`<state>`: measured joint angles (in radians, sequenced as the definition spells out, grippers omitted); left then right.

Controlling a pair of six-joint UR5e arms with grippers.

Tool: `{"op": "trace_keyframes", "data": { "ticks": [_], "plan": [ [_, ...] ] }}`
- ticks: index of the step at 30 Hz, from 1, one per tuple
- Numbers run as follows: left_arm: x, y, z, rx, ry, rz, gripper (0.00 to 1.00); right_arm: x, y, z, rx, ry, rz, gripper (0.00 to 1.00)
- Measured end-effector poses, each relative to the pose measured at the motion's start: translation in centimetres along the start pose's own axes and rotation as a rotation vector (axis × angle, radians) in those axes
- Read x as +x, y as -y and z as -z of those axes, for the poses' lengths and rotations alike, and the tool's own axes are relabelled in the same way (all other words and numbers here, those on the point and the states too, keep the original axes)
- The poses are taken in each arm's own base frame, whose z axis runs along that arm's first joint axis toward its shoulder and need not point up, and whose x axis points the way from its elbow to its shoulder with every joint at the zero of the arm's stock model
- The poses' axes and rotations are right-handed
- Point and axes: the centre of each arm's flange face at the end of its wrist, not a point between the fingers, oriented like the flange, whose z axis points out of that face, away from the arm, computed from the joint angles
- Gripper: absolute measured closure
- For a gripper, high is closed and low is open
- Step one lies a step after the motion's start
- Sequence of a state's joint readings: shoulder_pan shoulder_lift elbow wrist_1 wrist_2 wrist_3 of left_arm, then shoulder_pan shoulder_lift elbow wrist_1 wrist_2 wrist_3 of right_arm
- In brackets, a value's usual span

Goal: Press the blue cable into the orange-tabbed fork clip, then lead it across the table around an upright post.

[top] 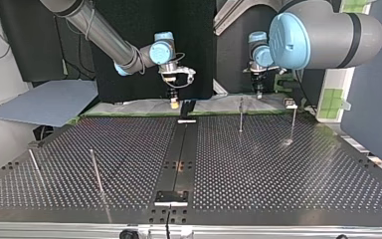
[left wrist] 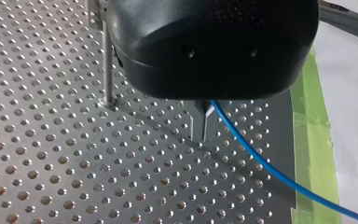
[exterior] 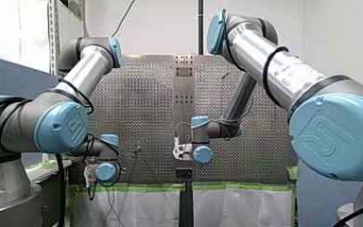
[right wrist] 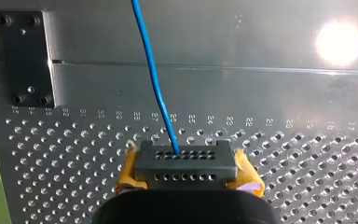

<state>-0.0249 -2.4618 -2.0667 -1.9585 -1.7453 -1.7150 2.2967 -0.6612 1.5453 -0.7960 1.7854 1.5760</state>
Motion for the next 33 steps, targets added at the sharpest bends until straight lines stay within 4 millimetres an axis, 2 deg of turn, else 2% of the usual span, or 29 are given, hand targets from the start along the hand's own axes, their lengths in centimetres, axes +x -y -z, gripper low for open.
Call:
{"op": "trace_keyframes", "data": {
  "ticks": [6, 14, 26, 33],
  "plan": [
    [-0.5, 0.2, -1.3, -0.002, 0.016, 0.027, 1.0, -0.2, -0.2, -0.1, -0.002, 0.003, 0.006, 1.0],
    [-0.4, 0.3, -1.3, -0.004, 0.007, -0.003, 1.0, -0.3, -0.3, -0.1, -0.002, 0.003, 0.013, 1.0],
    [0.5, 0.4, 0.7, -0.023, -0.046, -0.106, 1.0, -0.2, -0.7, -0.3, -0.009, 0.0, 0.012, 1.0],
    [-0.5, 1.1, 1.5, -0.012, -0.027, -0.13, 1.0, -0.2, -1.1, -0.6, -0.015, 0.0, 0.012, 1.0]
  ]
}}
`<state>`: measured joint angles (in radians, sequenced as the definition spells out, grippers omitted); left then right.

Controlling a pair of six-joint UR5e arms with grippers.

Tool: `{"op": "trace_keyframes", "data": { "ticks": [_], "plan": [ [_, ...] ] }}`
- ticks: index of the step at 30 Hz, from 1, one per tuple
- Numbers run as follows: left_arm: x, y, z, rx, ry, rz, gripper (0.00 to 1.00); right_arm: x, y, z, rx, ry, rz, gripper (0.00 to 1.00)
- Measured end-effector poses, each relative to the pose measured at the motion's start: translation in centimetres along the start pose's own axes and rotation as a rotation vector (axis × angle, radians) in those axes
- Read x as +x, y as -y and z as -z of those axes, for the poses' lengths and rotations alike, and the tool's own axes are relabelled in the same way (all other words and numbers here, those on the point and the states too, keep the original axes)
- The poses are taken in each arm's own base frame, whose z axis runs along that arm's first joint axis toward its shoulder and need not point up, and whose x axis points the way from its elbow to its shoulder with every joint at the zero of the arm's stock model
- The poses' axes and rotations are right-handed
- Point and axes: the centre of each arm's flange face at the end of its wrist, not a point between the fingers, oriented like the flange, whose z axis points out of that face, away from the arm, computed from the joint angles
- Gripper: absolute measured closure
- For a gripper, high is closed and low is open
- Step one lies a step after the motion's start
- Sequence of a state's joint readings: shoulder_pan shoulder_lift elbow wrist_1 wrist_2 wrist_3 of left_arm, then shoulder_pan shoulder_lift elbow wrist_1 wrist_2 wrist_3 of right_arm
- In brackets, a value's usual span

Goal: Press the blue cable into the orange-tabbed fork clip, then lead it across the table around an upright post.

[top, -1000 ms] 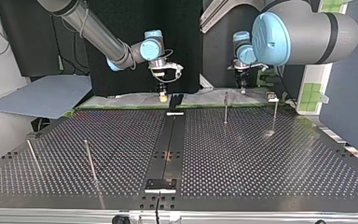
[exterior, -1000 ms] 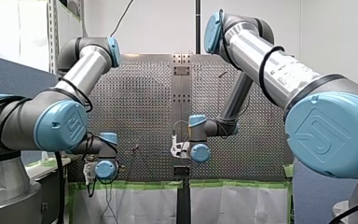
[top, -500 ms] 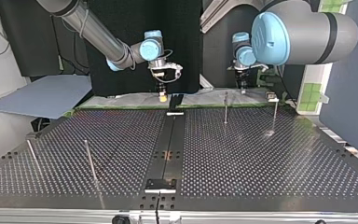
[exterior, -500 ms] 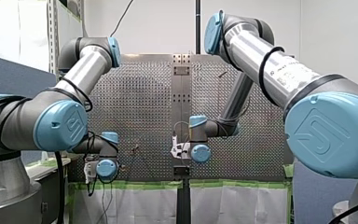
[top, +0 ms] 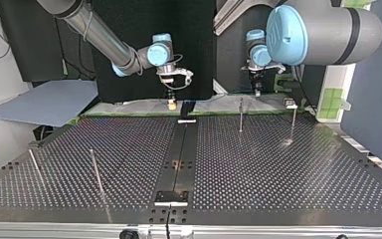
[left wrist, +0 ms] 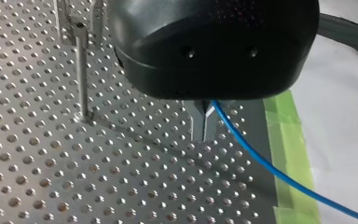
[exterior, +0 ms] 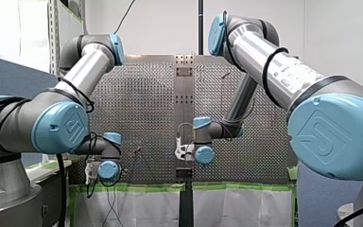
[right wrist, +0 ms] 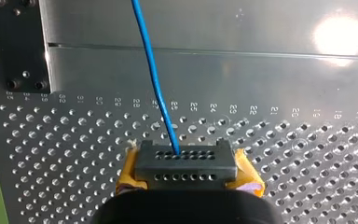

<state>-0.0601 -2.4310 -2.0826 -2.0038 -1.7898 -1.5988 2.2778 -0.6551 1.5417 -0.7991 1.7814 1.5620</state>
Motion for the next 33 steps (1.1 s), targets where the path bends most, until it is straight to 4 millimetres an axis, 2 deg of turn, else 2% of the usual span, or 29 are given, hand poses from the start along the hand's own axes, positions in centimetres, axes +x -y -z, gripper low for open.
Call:
{"op": "trace_keyframes", "data": {
  "ticks": [8, 14, 28, 33],
  "plan": [
    [-2.3, 0.5, 0.7, 0.011, 0.043, 0.01, 1.0, 0.0, -0.4, -0.2, -0.005, -0.002, -0.002, 1.0],
    [-2.9, 0.7, 0.6, 0.016, 0.058, 0.018, 1.0, 0.0, -0.5, -0.4, -0.003, -0.005, -0.002, 1.0],
    [-5.0, 1.5, -2.9, 0.019, 0.07, 0.067, 1.0, 0.2, -0.6, -0.9, -0.005, -0.006, 0.0, 1.0],
    [-5.2, 1.5, -3.5, 0.015, 0.046, 0.063, 1.0, -0.1, -1.0, -1.0, -0.011, -0.001, 0.001, 1.0]
  ]
}}
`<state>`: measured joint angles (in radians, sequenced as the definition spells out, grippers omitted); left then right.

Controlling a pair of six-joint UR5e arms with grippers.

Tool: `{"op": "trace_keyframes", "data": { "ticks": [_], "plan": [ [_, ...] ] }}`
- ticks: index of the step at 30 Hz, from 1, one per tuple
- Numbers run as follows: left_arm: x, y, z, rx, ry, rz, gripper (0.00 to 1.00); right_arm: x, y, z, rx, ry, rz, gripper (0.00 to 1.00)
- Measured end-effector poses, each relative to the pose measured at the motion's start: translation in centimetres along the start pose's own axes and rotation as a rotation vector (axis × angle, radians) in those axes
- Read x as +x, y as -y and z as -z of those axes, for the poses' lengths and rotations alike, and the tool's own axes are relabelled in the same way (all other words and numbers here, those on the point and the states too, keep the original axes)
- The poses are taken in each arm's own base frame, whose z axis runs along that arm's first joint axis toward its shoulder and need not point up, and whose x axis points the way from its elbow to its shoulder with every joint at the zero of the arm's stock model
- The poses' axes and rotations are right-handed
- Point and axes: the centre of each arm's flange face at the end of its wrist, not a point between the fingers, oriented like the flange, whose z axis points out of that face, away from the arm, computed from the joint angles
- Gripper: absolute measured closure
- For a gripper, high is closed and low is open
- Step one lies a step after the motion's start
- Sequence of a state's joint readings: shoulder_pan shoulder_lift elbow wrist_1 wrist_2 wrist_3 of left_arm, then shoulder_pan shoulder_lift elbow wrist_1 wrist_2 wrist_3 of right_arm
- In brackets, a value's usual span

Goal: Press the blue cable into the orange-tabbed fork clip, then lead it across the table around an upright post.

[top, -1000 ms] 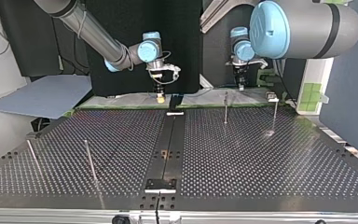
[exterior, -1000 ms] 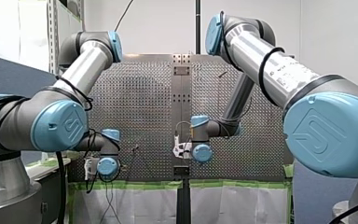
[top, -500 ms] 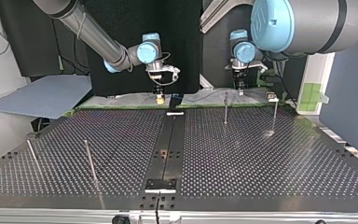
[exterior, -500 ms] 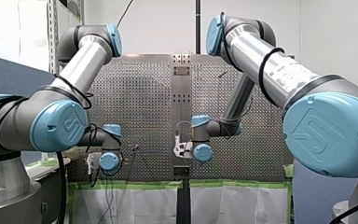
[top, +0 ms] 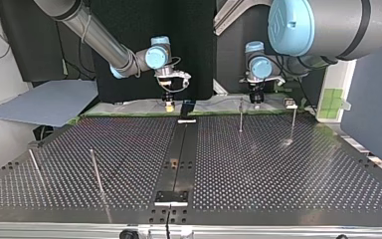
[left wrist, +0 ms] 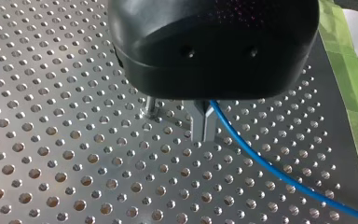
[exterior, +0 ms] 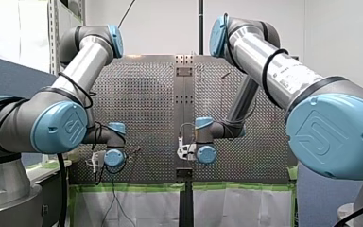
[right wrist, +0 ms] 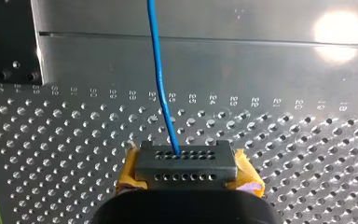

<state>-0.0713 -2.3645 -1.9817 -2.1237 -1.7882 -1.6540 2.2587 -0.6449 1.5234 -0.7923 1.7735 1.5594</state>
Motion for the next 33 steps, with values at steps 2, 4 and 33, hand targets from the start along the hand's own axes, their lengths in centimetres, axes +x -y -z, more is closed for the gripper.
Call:
{"op": "trace_keyframes", "data": {
  "ticks": [2, 4, 33],
  "plan": [
    [-0.1, 0.1, -0.2, 0.0, -0.006, -0.001, 1.0, -0.4, -0.2, -0.1, -0.004, 0.005, 0.0, 1.0],
    [-0.3, 0.1, -0.5, -0.001, -0.014, -0.003, 1.0, -0.9, -0.5, -0.3, -0.008, 0.014, 0.001, 1.0],
    [-1.5, 0.3, -2.6, 0.03, -0.023, 0.037, 0.24, 0.1, -1.7, -3.5, -0.031, 0.047, 0.006, 1.0]
  ]
}}
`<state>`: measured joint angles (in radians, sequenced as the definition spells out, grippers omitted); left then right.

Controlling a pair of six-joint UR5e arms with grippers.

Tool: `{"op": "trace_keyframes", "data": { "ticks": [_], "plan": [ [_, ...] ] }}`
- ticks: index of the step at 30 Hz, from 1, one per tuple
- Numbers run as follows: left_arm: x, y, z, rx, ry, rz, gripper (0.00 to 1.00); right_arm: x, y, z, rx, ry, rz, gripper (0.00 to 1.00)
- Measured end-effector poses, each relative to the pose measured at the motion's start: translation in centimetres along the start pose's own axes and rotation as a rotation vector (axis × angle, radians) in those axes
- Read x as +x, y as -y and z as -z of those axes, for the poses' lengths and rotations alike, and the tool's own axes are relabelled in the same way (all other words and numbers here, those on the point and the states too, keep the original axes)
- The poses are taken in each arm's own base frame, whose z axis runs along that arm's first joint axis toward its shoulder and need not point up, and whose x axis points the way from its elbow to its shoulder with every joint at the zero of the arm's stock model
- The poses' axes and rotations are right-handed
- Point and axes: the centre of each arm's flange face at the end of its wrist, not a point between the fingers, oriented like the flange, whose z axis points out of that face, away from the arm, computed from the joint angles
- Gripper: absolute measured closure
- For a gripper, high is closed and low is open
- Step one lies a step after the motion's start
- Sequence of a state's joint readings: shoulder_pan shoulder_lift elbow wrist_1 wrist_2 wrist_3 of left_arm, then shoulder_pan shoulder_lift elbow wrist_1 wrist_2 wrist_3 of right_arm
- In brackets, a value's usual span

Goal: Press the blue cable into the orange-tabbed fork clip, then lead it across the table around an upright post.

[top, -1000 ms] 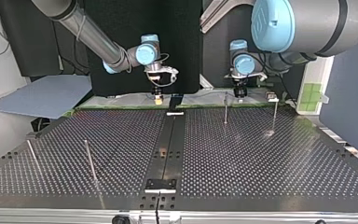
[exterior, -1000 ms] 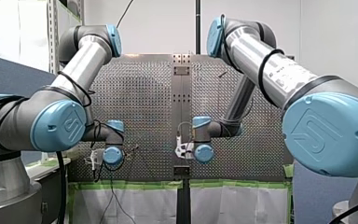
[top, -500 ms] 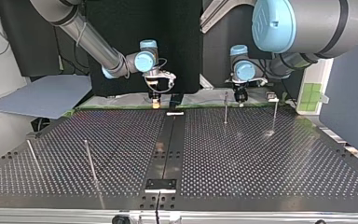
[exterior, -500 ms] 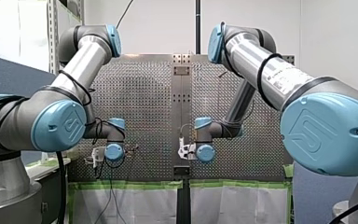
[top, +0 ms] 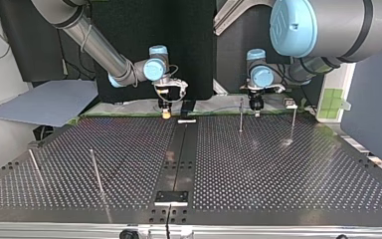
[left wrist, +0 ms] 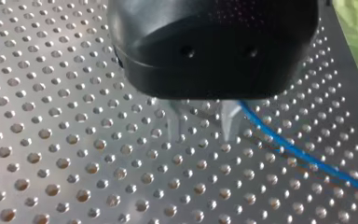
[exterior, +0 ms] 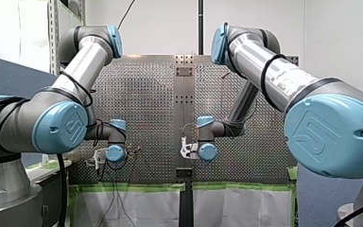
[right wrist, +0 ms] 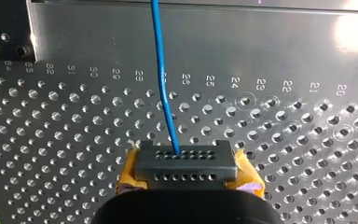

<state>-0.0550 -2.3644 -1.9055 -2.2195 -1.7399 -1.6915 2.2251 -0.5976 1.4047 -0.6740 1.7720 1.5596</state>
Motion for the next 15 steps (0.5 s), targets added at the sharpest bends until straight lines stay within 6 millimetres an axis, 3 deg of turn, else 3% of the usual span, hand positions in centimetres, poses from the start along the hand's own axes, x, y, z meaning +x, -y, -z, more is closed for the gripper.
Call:
{"op": "trace_keyframes", "data": {
  "ticks": [2, 15],
  "plan": [
    [0.12, -0.1, 0.11, -0.003, -0.013, 0.01, 0.09, 0.0, 0.0, 0.01, 0.0, 0.001, 0.001, 1.0],
    [0.83, 0.02, 0.82, 0.055, -0.063, 0.112, 0.04, 0.0, 0.1, 0.04, 0.002, 0.001, 0.0, 1.0]
  ]
}}
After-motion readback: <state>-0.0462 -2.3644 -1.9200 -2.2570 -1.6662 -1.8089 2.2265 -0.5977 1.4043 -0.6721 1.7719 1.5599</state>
